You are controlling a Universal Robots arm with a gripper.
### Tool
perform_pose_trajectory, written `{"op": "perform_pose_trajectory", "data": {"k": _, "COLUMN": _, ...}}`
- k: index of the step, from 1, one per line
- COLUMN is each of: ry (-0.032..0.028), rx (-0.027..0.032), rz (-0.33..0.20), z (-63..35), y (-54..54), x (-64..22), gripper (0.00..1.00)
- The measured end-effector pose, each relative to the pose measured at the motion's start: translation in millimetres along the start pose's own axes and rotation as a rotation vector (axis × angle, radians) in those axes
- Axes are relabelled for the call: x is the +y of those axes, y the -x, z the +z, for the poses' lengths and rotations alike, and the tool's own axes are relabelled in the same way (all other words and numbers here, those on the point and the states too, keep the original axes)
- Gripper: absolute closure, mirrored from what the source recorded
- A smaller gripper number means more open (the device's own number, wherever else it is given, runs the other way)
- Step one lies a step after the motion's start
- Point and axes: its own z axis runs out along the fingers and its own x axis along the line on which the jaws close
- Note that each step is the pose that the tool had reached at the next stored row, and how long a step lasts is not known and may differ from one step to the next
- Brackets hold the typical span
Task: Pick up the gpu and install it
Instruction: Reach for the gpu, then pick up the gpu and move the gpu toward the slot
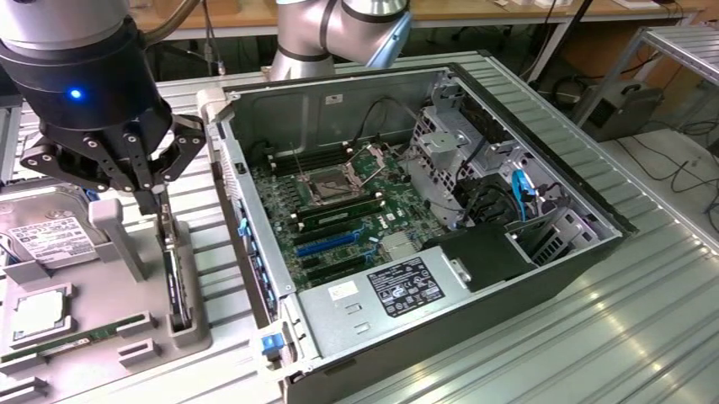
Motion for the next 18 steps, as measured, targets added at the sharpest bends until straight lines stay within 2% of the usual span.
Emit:
{"op": "perform_pose_trajectory", "data": {"k": 13, "ry": -0.0001, "rx": 0.0001, "rz": 0.0, "z": -0.1, "y": 0.0, "x": 0.0, "gripper": 0.89}}
{"op": "perform_pose_trajectory", "data": {"k": 17, "ry": -0.0001, "rx": 0.0001, "rz": 0.0, "z": 0.0, "y": 0.0, "x": 0.0, "gripper": 0.64}}
{"op": "perform_pose_trajectory", "data": {"k": 18, "ry": -0.0002, "rx": 0.0005, "rz": 0.0, "z": 0.0, "y": -0.1, "x": 0.0, "gripper": 0.64}}
